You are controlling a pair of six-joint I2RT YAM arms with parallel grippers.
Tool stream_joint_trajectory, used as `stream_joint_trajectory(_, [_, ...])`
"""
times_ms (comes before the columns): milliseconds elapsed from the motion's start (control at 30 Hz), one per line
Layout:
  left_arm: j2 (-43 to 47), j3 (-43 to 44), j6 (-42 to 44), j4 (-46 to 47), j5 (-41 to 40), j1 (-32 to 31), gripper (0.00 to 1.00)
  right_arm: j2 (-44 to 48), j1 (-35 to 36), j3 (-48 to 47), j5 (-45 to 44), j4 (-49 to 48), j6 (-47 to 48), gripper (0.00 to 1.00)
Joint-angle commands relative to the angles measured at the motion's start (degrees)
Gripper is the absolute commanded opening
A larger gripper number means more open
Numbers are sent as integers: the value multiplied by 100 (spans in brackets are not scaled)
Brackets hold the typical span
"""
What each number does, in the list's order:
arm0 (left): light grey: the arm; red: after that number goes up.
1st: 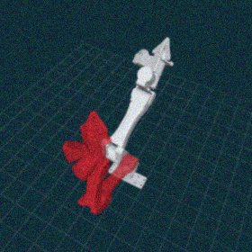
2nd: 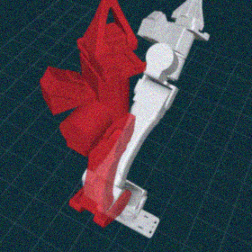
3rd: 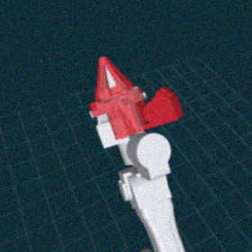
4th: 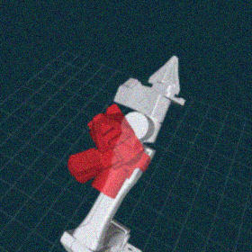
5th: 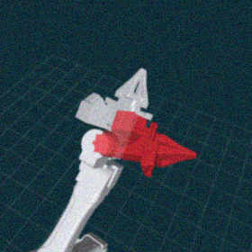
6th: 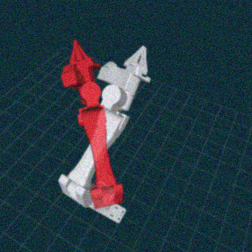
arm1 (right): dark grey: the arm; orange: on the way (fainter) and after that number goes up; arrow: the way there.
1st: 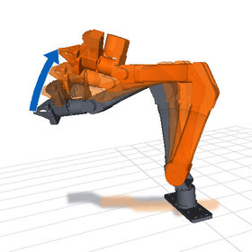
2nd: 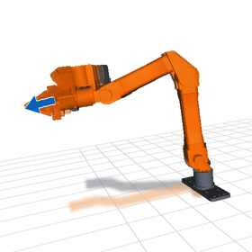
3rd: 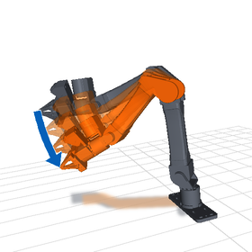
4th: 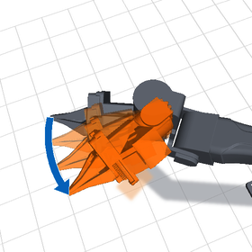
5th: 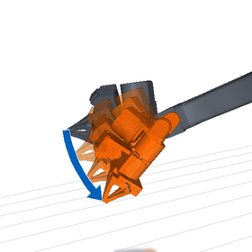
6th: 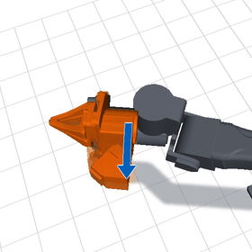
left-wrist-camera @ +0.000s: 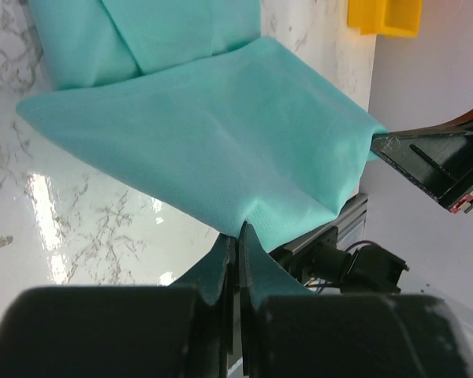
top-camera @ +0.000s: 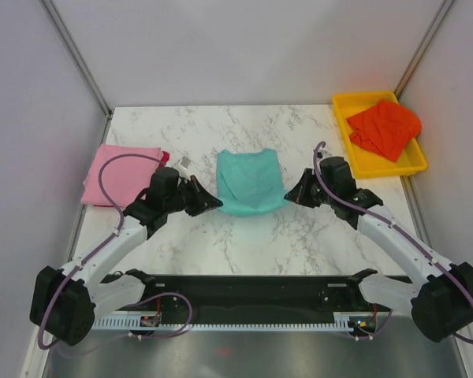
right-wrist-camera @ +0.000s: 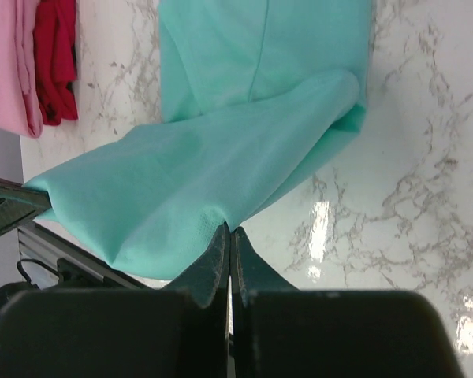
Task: Fold and stack the t-shirts
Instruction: Fold the tshirt
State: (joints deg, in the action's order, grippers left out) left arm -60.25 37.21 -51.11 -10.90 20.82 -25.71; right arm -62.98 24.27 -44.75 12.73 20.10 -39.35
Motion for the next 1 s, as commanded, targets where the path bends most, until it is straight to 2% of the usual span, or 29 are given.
stream_joint_trajectory(0, [-337,654,154,-184,221,198,2,-353,-28,-683,-385,-23,121,0])
stream_joint_trajectory(533, [-2903,2395,515,-238,871,972,2,-2657,-466,-2932,-500,29,578,0])
stream_joint_trajectory(733, [-4239,3493,488,-238,1196,1156,2,-3711,-774,-3653,-526,29,595,0])
stream_joint_trajectory(800, [-4852,4099,418,-238,1397,1244,3,-4256,-924,-4040,-491,-58,508,0])
stream_joint_trajectory(867, [-5258,4825,287,-238,1468,1340,12,-4869,-1126,-4409,-151,-321,272,5])
stream_joint_trajectory(900, [-5504,5100,243,-238,1539,1376,20,-5108,-1187,-4576,-26,-670,166,8])
stream_joint_trajectory(933, [-5907,5373,190,-229,1557,1420,36,-5362,-1284,-5039,79,-804,69,16])
stream_joint_trajectory(967, [-6119,5863,85,-185,1548,1481,39,-5852,-1319,-5261,254,-980,-80,24])
